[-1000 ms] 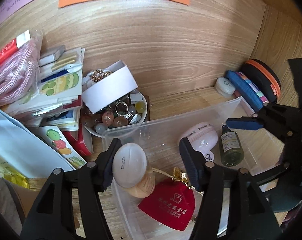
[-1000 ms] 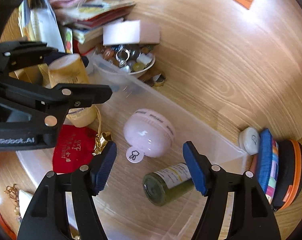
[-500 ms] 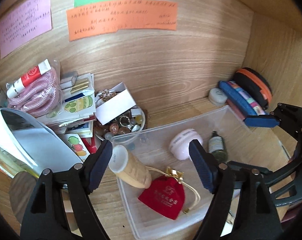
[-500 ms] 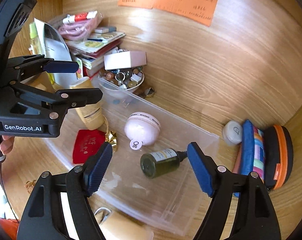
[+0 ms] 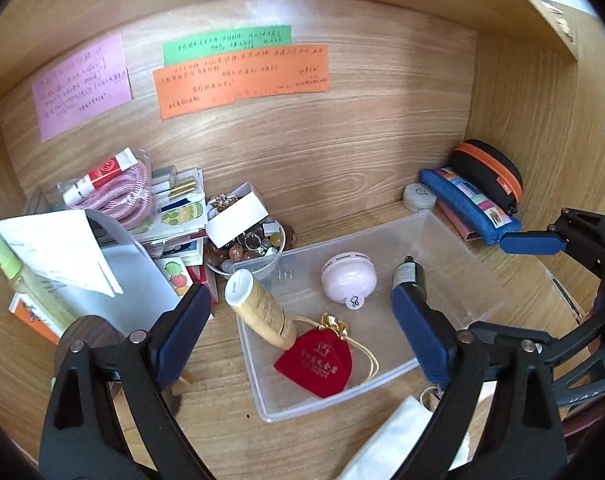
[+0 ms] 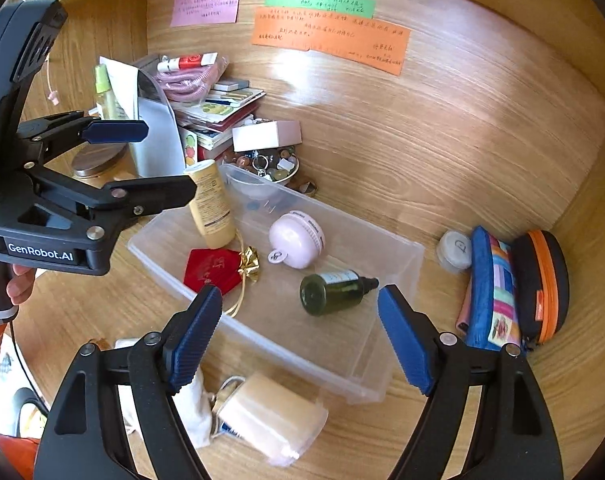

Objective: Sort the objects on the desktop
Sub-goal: 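Withdraw both tools from the box toward the cloth bag and cream jar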

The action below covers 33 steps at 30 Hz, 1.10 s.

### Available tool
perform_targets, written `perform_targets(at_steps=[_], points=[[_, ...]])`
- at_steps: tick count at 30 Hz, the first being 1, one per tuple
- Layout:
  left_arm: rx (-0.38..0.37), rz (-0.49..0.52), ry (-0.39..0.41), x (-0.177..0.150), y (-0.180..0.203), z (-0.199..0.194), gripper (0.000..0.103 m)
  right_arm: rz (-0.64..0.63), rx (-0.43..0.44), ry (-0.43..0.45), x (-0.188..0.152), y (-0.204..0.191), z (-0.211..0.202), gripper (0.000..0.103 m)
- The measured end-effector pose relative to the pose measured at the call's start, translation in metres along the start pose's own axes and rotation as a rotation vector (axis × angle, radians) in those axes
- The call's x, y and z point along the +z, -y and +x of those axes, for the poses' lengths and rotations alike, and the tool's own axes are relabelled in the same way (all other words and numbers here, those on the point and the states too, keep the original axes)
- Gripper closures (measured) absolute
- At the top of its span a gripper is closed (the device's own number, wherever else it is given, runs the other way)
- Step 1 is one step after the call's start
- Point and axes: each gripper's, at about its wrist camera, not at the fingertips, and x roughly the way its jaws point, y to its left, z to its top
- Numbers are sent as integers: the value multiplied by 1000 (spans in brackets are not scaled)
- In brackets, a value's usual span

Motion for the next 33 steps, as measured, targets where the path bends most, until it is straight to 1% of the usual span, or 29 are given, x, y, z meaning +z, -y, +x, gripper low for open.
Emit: perform_targets(at_steps=[6, 10, 19, 25, 29, 33], points=[[16, 6, 5, -11, 10, -16, 10, 35, 8, 21, -18, 1, -17, 25], [24, 5, -1, -21, 14, -22, 10, 61, 8, 42, -31, 4, -29, 21], [15, 6, -41, -49, 17, -25, 9, 96, -16, 60, -61, 7, -41, 21], [-11, 10, -92, -72, 22, -17, 9, 121, -22, 52, -82, 9, -38, 20], [-45, 4, -133, -90, 28, -10, 9, 137, -26, 29, -95, 11, -30, 20], [-68, 13, -150, -104, 35, -9, 9, 148, -17, 7, -106, 10, -23, 20]])
